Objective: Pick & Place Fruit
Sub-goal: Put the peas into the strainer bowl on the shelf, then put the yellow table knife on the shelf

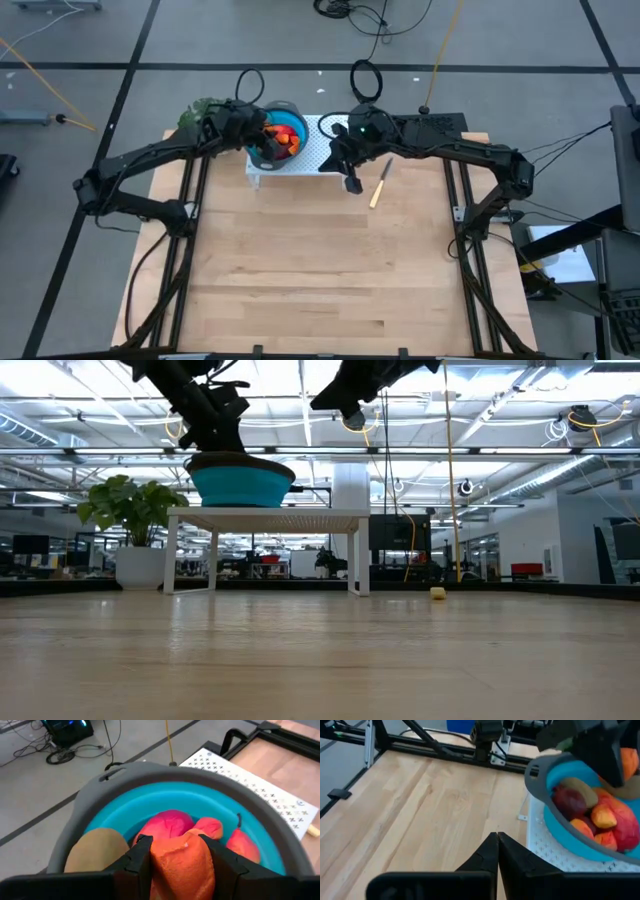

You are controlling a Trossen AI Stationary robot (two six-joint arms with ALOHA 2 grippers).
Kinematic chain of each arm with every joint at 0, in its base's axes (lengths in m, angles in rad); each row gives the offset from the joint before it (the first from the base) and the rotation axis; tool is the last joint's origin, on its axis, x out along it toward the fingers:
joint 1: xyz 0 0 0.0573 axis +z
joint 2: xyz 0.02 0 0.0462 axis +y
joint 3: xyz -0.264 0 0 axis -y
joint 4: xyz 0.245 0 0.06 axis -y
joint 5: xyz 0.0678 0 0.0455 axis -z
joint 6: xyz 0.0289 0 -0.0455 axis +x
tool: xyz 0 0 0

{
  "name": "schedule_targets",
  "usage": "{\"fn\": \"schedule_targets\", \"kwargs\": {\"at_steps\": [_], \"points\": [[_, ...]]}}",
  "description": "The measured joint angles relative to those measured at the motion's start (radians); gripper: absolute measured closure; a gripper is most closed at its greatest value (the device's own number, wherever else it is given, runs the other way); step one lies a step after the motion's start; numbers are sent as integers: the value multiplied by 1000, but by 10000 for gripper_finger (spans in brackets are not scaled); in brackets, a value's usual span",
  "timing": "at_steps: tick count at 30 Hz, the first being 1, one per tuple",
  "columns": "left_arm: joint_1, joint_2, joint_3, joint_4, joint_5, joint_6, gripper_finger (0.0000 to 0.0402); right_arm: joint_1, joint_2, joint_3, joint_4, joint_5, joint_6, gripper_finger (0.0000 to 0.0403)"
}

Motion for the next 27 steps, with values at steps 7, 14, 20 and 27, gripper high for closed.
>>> {"fn": "schedule_targets", "kwargs": {"at_steps": [7,14,20,27], "points": [[20,0,0,-39,27,-6,214,-3,-13,0,-3,2,3,402],[19,-3,0,-36,34,-3,173,-5,-28,0,-21,6,33,402],[19,-87,0,-48,91,-27,163,-5,-43,-1,-168,168,136,402],[9,-245,0,-94,121,-51,202,0,-53,-1,-344,402,327,402]]}}
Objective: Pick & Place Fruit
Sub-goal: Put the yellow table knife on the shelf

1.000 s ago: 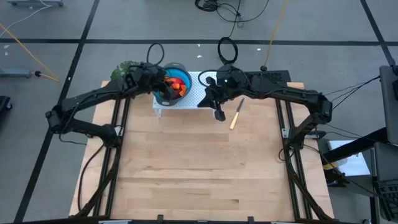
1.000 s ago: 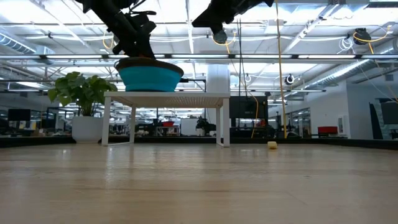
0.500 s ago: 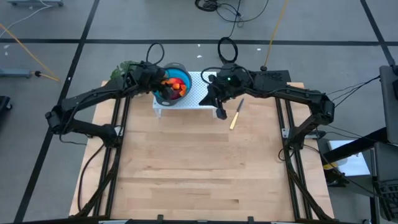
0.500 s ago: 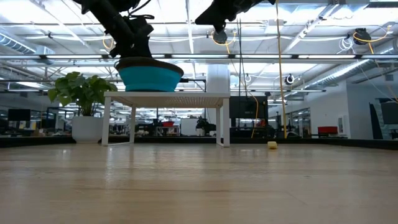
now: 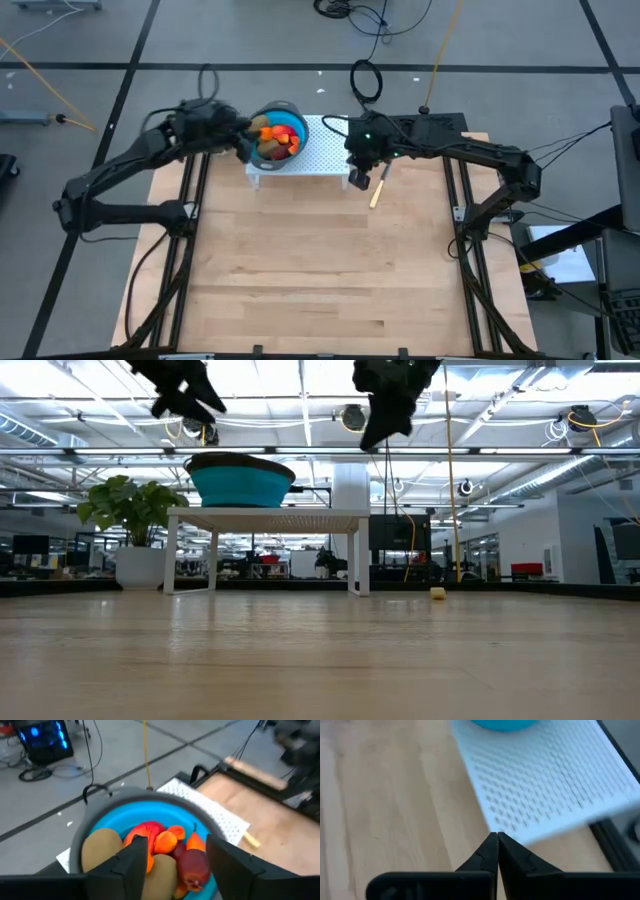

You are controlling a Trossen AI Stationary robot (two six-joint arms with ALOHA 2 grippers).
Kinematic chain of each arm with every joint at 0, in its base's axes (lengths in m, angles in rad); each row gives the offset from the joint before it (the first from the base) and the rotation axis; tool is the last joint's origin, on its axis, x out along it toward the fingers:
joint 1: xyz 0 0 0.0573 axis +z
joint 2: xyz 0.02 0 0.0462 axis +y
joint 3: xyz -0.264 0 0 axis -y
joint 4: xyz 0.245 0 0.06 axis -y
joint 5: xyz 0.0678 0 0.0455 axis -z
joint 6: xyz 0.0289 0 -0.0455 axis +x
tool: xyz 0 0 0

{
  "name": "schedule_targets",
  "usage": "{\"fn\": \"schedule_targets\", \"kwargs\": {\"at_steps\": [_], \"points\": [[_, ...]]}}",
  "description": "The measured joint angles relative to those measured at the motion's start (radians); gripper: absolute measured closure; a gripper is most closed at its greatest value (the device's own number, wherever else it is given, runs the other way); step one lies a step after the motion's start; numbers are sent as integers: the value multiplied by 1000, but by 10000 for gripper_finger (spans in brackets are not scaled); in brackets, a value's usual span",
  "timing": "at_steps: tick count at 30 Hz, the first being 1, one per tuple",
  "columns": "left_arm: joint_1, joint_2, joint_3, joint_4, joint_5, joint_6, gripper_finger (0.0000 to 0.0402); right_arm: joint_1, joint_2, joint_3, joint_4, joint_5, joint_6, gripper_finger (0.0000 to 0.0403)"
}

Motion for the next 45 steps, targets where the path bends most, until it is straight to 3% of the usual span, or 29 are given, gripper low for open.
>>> {"fn": "schedule_targets", "kwargs": {"at_steps": [8,17,24,33,45], "points": [[-62,-138,0,-38,1,-9,288,0,-3,0,-180,103,267,402],[-162,-178,0,-62,2,6,393,0,-4,0,-271,99,315,399],[-225,-184,-49,-8,10,25,387,0,-4,0,-319,99,607,388],[-264,-313,-271,188,51,-35,395,0,-3,-92,-317,99,666,361],[-315,-541,-472,224,51,-43,400,-8,-3,-264,-210,130,915,321]]}}
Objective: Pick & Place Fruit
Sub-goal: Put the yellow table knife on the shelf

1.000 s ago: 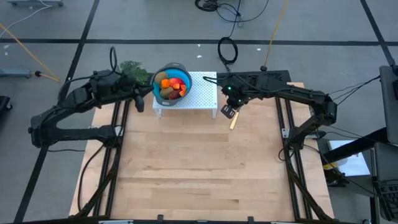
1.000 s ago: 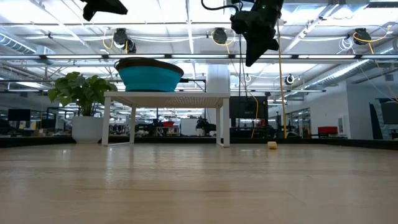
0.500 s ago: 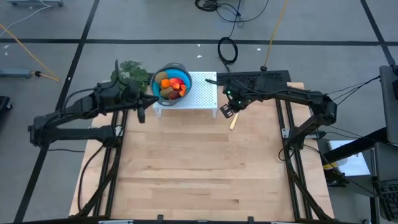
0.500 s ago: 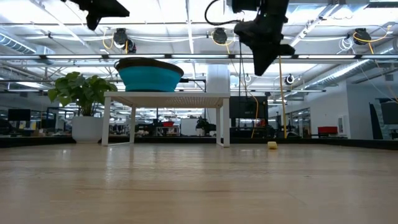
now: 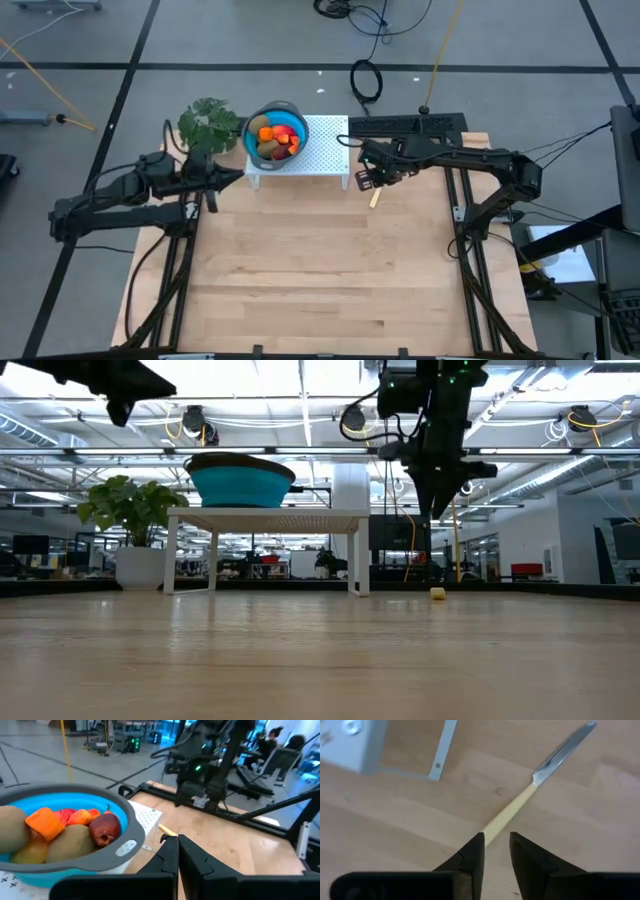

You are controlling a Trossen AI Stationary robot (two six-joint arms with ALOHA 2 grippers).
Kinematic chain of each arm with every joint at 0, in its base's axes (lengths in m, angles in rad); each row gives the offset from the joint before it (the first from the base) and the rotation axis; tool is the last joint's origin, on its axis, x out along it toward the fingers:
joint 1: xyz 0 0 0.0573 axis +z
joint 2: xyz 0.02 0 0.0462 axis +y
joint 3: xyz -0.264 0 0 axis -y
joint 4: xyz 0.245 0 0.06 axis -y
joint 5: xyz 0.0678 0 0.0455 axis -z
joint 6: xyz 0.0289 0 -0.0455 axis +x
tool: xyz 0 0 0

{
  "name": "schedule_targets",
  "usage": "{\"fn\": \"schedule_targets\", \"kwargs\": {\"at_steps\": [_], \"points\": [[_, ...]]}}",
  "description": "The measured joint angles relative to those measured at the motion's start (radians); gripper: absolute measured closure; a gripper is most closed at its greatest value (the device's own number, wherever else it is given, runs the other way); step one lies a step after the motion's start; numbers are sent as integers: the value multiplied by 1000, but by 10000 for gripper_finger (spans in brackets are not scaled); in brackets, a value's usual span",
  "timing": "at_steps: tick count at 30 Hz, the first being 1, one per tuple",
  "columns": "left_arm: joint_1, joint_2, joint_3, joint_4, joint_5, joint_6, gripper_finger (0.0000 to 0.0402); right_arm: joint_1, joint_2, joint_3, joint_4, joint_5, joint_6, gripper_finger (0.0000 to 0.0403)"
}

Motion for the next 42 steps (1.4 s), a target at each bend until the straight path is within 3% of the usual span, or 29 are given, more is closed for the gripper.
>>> {"fn": "schedule_targets", "kwargs": {"at_steps": [12,22,33,42], "points": [[-121,-198,-148,71,0,-11,393,-20,0,-112,94,50,229,232],[-195,-247,-198,85,-8,-43,393,-30,0,-249,235,51,374,153],[-240,-246,-198,65,-56,-45,391,-57,0,-412,483,17,428,159],[-272,-245,-198,58,-99,-56,389,-73,0,-450,504,21,421,181]]}}
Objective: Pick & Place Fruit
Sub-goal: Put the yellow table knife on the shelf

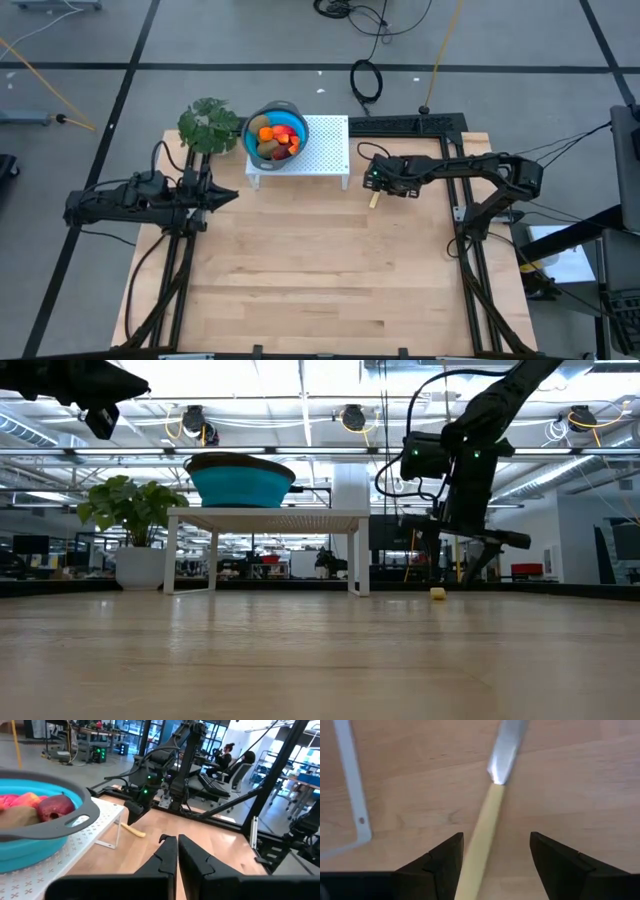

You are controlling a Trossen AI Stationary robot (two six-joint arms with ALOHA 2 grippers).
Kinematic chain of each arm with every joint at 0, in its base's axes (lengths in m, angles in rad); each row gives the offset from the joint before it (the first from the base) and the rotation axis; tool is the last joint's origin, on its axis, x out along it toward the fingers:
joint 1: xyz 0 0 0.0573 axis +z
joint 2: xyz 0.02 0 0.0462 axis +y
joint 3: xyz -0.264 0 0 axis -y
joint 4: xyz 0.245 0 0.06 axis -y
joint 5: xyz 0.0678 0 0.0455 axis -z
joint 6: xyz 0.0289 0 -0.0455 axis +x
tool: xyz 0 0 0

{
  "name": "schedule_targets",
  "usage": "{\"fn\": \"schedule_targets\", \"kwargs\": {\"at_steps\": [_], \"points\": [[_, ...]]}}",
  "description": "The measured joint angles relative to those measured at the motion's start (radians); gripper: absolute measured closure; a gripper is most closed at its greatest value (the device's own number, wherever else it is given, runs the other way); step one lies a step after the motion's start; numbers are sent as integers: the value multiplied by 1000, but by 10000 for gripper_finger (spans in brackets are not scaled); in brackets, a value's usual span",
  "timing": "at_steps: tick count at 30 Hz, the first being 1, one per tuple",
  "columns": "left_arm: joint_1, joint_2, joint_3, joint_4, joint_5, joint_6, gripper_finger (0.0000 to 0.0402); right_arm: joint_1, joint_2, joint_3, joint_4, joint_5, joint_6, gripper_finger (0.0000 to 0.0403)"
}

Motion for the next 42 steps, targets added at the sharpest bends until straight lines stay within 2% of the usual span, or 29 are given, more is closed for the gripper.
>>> {"fn": "schedule_targets", "kwargs": {"at_steps": [7,15,22,27,34,38,42], "points": [[-20,0,0,1,-11,-21,398,0,32,0,74,1,-59,188],[-39,1,0,3,-17,-46,388,-1,103,5,69,-26,-73,189],[-43,2,0,3,-17,-44,399,3,114,4,40,-5,-50,194],[-43,2,0,2,-17,-42,388,3,114,3,26,-2,-43,231],[-43,2,0,2,-17,-42,400,3,115,2,11,3,-12,308],[-42,2,0,2,-17,-42,391,3,114,2,4,4,-9,348],[-42,2,0,2,-17,-42,386,3,105,1,5,3,-9,360]]}}
